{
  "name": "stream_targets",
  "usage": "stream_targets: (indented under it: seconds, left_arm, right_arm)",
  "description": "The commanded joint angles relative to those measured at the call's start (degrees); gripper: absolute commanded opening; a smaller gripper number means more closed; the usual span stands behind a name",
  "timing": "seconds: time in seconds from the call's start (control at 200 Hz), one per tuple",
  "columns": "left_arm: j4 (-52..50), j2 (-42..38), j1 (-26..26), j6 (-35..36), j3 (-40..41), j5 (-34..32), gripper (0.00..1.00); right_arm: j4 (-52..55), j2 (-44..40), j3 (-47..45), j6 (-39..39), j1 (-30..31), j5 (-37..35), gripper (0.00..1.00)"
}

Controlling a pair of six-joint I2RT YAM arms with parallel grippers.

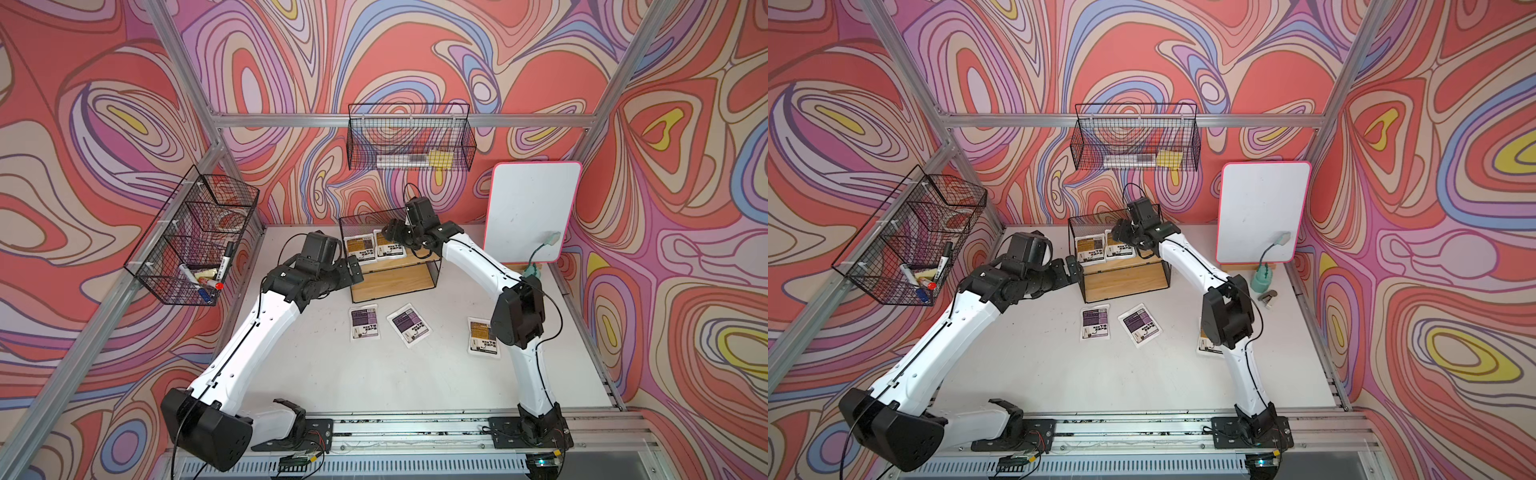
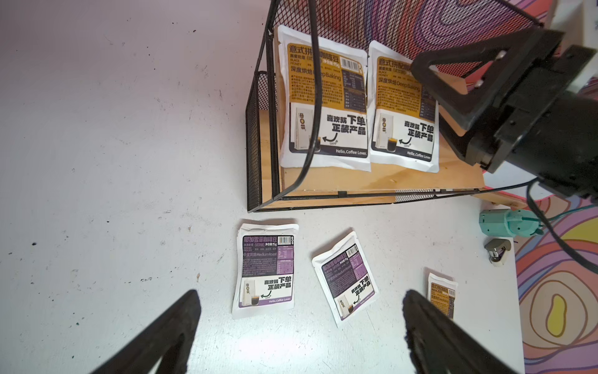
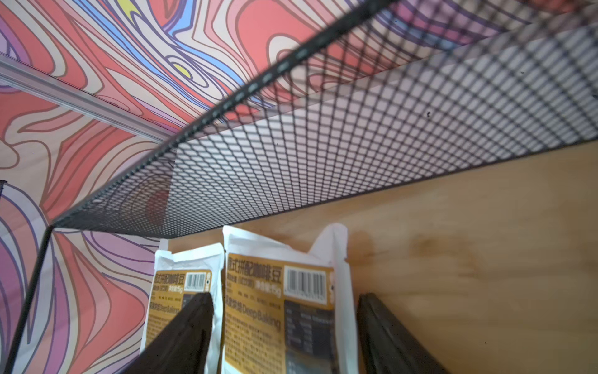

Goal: Place the bagged coffee beans on the shelf by color
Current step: Adjust the bagged coffee beans on the shelf, then move the bagged coffee beans to the center of the board.

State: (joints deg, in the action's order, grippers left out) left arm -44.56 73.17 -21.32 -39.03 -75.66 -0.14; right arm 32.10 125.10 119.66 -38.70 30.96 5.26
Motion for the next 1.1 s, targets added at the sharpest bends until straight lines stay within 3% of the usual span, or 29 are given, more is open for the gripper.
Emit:
stream_targets:
  seconds: [0.0, 0.355, 0.641, 0.856, 1.097]
  left_arm:
    - [0.8, -0.9, 0.5, 0.3, 0.4, -0.1, 0.99]
    - [2.3, -4.8, 0.4, 1.1, 6.6, 2.2, 0.99]
    - [6.5, -10.6, -0.6, -2.1, 18.4, 7.7, 0.99]
    - [8.9, -12.5, -7.8, -4.1, 24.5, 6.5, 0.99]
    - [12.6, -7.3, -16.5, -5.3, 25.6, 4.7, 0.99]
  right_arm:
    - [-0.8, -7.1, -3.1, 1.5, 0.4, -1.1, 0.73]
    - [-1.4, -28.4, -23.1, 0.2, -0.3, -1.1, 0.74]
    - [1.6, -45.7, -49.3, -4.7, -6.6, -0.4, 0.75]
    - [4.0, -54.0, -64.9, -6.4, -13.7, -0.3, 0.77]
    - [7.7, -56.4, -71.7, -5.9, -19.6, -0.6, 0.81]
